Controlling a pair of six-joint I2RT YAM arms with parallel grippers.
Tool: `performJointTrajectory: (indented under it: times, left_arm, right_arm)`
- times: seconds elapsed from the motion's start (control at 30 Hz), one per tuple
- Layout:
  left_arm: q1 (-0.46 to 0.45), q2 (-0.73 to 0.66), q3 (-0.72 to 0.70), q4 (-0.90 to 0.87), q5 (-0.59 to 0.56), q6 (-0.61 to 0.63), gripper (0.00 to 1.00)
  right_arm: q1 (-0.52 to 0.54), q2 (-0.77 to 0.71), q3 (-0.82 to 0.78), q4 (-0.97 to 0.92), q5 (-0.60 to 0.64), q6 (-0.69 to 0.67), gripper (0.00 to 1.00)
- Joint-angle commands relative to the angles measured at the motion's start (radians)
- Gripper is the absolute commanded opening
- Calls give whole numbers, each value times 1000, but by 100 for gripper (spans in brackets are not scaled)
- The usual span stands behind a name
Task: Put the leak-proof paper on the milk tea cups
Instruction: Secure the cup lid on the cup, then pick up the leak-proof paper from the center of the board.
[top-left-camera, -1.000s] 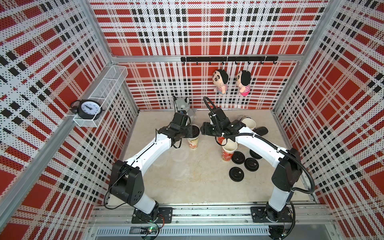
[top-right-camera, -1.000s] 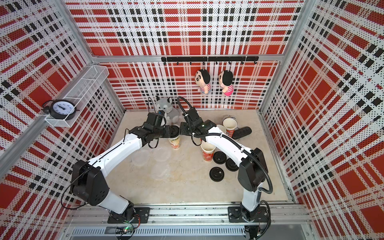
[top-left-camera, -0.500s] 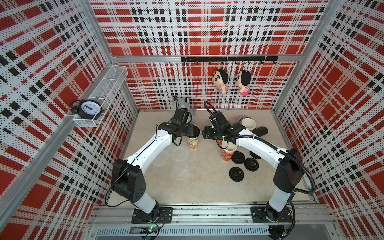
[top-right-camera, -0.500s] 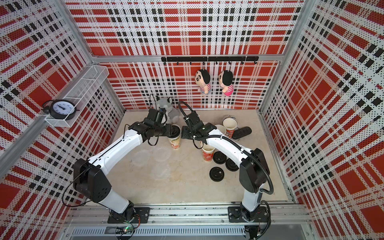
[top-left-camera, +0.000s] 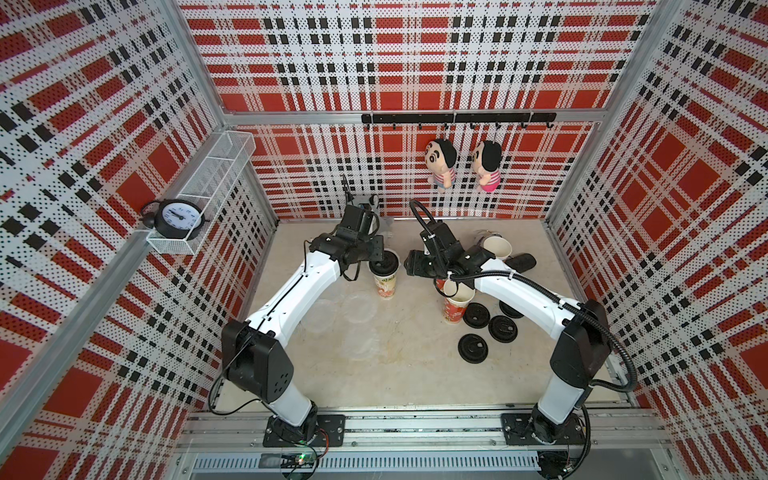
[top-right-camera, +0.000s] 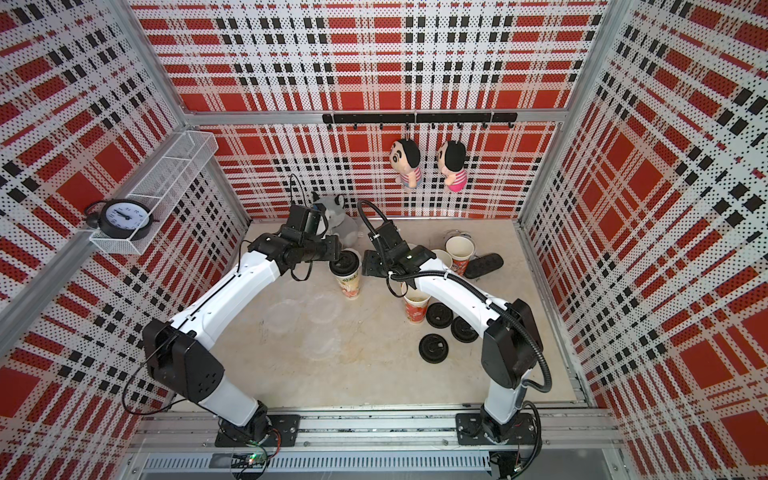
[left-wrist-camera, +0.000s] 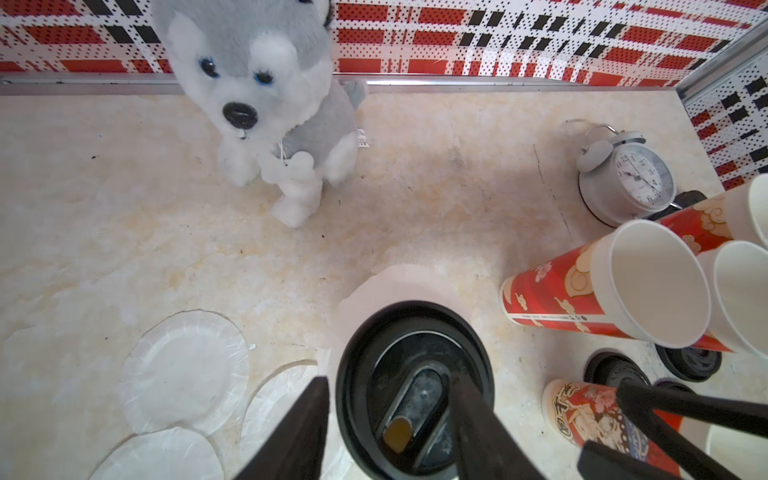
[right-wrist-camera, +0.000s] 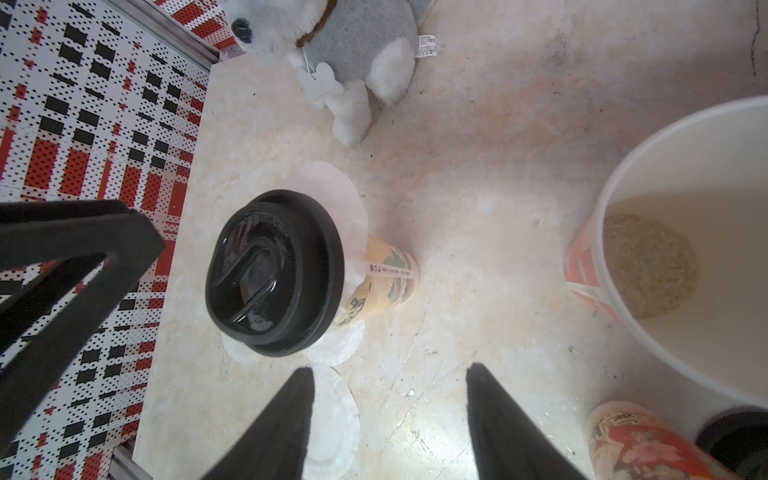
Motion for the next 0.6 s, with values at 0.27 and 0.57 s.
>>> performJointTrajectory:
  times: [0.27,0.57]
  left_arm:
    - [128,-179,-220,-11,3,-41,45]
    - [382,-132,-447,36,78,-49,45]
  right_arm:
    - [-19,-93,76,-57,-15,-116,61]
    - [-74,-344,-91,-80,12,-154,63]
